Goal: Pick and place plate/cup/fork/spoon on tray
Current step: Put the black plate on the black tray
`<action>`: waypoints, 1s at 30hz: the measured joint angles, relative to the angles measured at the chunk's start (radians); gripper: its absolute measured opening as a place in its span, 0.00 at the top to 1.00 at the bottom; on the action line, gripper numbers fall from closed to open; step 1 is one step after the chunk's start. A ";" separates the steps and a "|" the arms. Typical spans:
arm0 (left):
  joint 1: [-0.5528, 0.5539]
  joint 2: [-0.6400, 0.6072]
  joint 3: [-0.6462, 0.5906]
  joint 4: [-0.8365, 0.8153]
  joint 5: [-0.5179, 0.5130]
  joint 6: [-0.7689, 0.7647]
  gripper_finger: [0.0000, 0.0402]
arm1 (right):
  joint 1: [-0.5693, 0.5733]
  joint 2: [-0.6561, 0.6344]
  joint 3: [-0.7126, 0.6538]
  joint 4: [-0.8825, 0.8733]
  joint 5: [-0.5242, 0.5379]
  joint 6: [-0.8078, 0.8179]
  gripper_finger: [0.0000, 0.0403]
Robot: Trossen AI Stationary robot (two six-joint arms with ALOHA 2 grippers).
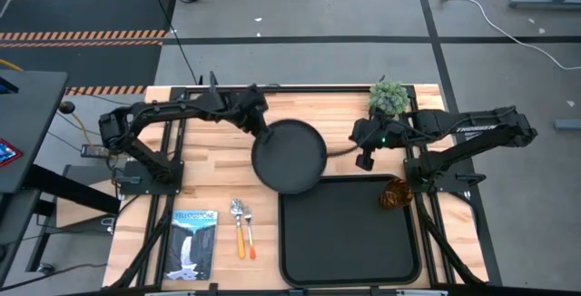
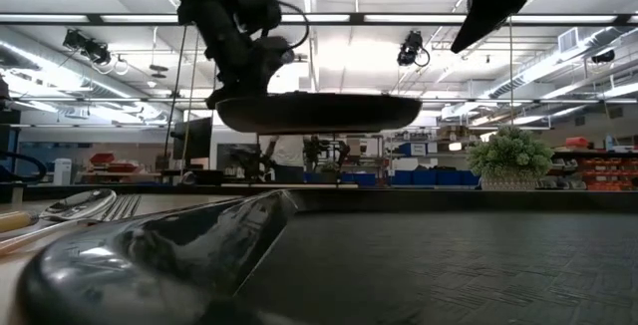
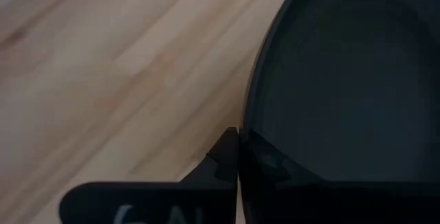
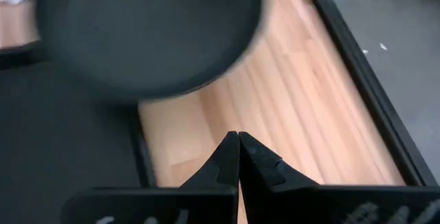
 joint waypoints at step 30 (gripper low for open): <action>-0.476 0.472 0.386 0.150 -0.094 -0.098 0.97 | -0.288 -0.123 0.000 0.014 -0.203 -0.030 0.99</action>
